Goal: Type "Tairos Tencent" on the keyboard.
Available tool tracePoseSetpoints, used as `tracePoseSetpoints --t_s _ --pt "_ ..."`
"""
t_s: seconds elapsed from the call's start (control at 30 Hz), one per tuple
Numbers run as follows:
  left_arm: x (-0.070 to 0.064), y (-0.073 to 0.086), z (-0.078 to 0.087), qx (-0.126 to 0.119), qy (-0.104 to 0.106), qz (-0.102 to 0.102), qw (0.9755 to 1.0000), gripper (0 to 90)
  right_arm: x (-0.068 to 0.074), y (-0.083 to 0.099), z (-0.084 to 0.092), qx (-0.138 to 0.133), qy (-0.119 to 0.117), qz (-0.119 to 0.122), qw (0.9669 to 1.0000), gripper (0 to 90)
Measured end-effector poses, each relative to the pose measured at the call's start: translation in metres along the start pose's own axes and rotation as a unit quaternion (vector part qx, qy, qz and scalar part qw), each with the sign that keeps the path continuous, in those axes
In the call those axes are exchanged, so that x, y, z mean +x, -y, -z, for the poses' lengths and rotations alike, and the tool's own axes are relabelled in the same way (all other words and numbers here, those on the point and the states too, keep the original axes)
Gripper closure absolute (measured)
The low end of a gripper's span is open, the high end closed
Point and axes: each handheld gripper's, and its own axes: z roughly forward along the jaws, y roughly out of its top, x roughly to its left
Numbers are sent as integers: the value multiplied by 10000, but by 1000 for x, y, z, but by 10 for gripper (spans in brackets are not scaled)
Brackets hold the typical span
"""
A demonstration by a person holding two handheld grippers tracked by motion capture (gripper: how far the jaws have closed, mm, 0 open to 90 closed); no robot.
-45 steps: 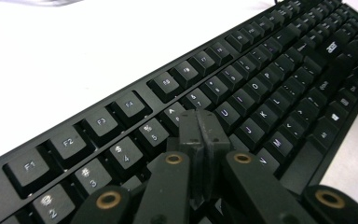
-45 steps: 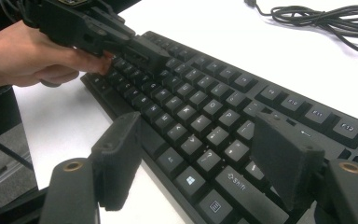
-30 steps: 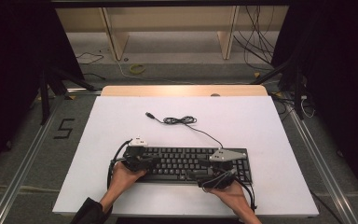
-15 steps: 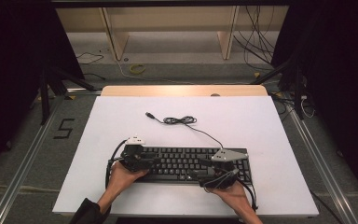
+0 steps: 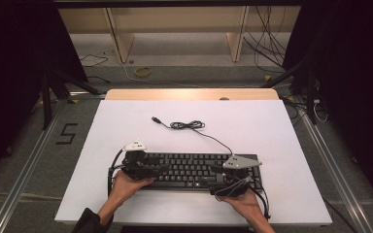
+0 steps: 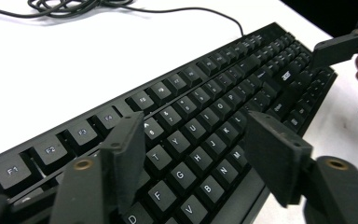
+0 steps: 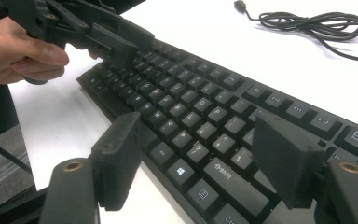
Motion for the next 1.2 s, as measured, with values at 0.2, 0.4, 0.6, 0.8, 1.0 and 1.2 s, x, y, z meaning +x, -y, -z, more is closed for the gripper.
tracePoseSetpoints --t_s 0.2,0.4,0.6,0.8,1.0,1.2 --pt "-3 3 8 -181 121 -37 9998 321 -1 2 4 -50 1 15 10000 341" --pt "-8 7 18 -304 215 -155 9992 296 -2 4 11 -126 9 37 9999 339" --pt "-13 13 26 -390 255 -241 9986 283 -4 9 19 -185 53 23 9998 338" --pt "-16 20 35 -474 300 -251 9981 273 -6 14 29 -234 116 25 9997 335" --pt "-19 25 42 -553 334 -243 9976 265 -10 21 40 -294 223 -12 9993 332" --pt "-21 30 46 -583 353 -239 9974 259 -12 27 48 -342 307 -61 9989 327"
